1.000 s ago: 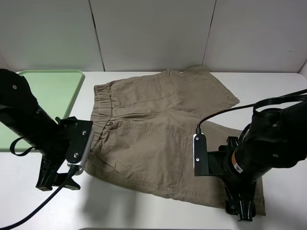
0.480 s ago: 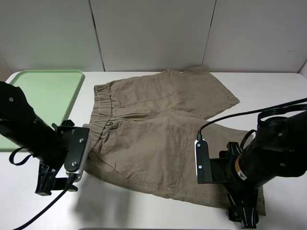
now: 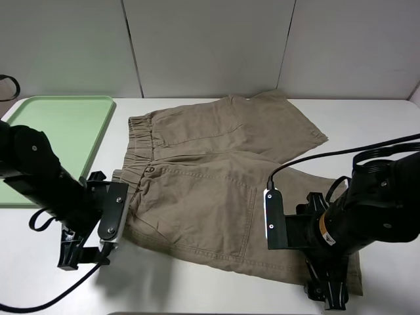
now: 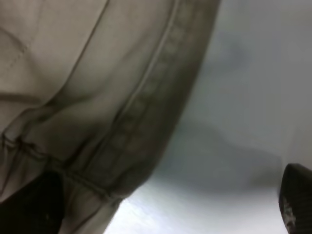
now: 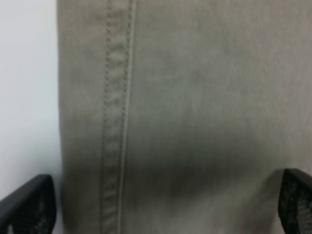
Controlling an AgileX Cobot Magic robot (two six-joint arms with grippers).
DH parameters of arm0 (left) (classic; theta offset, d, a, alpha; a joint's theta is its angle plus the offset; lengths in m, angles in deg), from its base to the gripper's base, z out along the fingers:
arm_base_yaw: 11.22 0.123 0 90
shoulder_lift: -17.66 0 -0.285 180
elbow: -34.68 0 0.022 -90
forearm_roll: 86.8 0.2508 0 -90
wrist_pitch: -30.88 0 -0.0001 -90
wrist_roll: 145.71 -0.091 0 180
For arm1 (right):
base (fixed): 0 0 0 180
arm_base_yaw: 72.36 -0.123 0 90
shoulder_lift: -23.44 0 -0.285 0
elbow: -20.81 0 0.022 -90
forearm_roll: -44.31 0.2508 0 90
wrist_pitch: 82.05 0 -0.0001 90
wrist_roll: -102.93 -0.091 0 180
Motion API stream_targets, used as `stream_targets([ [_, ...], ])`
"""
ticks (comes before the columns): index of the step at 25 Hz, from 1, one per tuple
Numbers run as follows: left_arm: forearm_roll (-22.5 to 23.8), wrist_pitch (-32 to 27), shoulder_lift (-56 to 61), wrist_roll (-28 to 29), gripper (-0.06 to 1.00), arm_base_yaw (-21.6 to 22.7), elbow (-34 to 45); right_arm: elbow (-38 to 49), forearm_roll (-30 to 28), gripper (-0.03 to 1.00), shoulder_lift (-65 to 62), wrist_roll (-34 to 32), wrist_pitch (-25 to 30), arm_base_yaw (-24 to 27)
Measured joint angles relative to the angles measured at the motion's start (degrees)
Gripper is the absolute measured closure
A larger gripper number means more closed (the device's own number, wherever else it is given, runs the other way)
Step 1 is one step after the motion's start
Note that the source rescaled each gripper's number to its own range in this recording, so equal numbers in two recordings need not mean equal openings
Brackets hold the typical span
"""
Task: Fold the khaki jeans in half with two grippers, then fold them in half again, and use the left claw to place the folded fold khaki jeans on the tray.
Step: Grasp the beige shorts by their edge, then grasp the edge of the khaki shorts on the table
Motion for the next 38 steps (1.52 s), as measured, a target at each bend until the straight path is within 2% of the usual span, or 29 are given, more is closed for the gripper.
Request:
stream_targets([
  [3,-1.13,2.68,-0.13,2.49,0.01,0.0,-0.02,0.0,0.0,-0.03,0.0,0.08,-1.07,0.0],
  [6,-1.63,4.13,-0.18,4.04,0.07,0.0,-0.02,0.0,0.0,-0.02,0.0,0.11,-1.45,0.0],
  [8,-1.68,4.99,-0.18,4.18,0.16,0.0,-0.07,0.0,0.0,0.06,0.0,0.11,-1.68,0.0],
  [10,-1.62,5.56,-0.24,4.18,0.27,0.0,-0.07,0.0,-0.05,0.19,0.06,0.11,-2.4,0.0],
  [13,-1.38,5.78,-0.5,3.85,0.44,0.0,-0.07,0.0,-0.1,0.46,0.06,0.11,-2.47,0.0],
  [16,-1.13,5.91,-0.57,3.12,0.57,0.0,-0.17,0.0,-0.1,0.64,0.06,0.11,-1.87,0.0],
  [19,-1.13,5.91,-0.57,3.06,0.67,0.0,-0.17,0.0,-0.21,0.7,0.06,0.11,-1.39,0.0],
  [24,-1.08,5.24,-0.57,3.06,0.88,0.0,-0.35,0.0,-0.21,0.72,0.06,0.11,-1.22,0.0],
  [29,-1.08,5.19,-0.57,3.02,0.88,0.0,-0.35,0.0,-0.21,0.73,0.06,0.11,-0.96,0.0],
  [32,-1.08,5.19,-0.51,3.02,0.88,0.0,-0.35,0.0,-0.21,0.81,0.06,0.11,-0.86,0.0],
  [35,-1.34,4.47,-0.09,3.08,0.89,0.0,-0.61,0.0,-0.21,0.96,0.06,0.11,-0.59,0.0],
  [38,-2.33,3.52,1.22,3.26,0.9,0.0,-0.66,0.0,-0.21,0.97,0.06,0.05,0.13,0.0],
])
